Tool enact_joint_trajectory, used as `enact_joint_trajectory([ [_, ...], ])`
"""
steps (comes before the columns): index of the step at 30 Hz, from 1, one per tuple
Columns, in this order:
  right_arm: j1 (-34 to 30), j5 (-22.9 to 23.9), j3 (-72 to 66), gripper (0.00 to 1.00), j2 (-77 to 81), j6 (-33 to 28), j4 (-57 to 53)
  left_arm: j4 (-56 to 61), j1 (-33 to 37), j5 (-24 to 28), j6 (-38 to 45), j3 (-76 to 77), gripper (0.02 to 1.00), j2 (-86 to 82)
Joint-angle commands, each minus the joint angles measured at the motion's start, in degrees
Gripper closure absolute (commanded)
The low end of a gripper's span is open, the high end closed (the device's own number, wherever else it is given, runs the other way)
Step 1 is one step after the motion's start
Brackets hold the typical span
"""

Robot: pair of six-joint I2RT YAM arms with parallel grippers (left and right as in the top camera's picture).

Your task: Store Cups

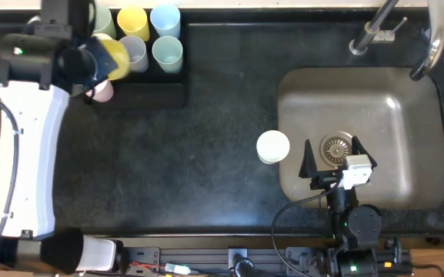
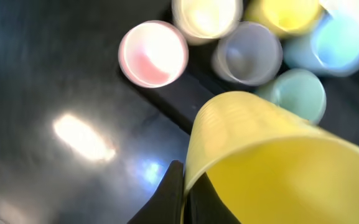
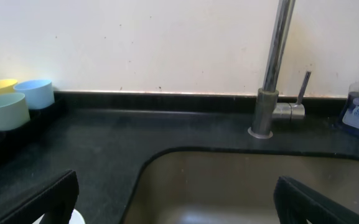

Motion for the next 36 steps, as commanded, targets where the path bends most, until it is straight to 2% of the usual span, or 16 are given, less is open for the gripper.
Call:
enact_joint_trajectory([
  [1, 0.35, -0.37, -0.79, 0.003, -0.48, 0.20, 0.31, -0.48, 0.02, -0.13, -35.80, -3.39, 0.982, 0.37],
  [5, 0.35, -0.37, -0.79, 0.003, -0.48, 0.20, 0.31, -0.31, 0.00, 0.11, -46.56, -6.75, 0.985, 0.83],
  [8, 0.35, -0.37, -0.79, 0.003, -0.48, 0.20, 0.31, 0.22, 0.00, 0.61, -48.96, -8.09, 0.982, 2.05],
  [25, 0.35, -0.37, -0.79, 0.003, -0.48, 0.20, 0.31, 5.75, 0.00, 4.87, -48.70, -8.17, 0.982, 13.03],
  [36, 0.35, -0.37, -0.79, 0.003, -0.48, 0.20, 0.31, 5.70, 0.24, 4.72, -48.68, -8.20, 0.982, 17.31],
])
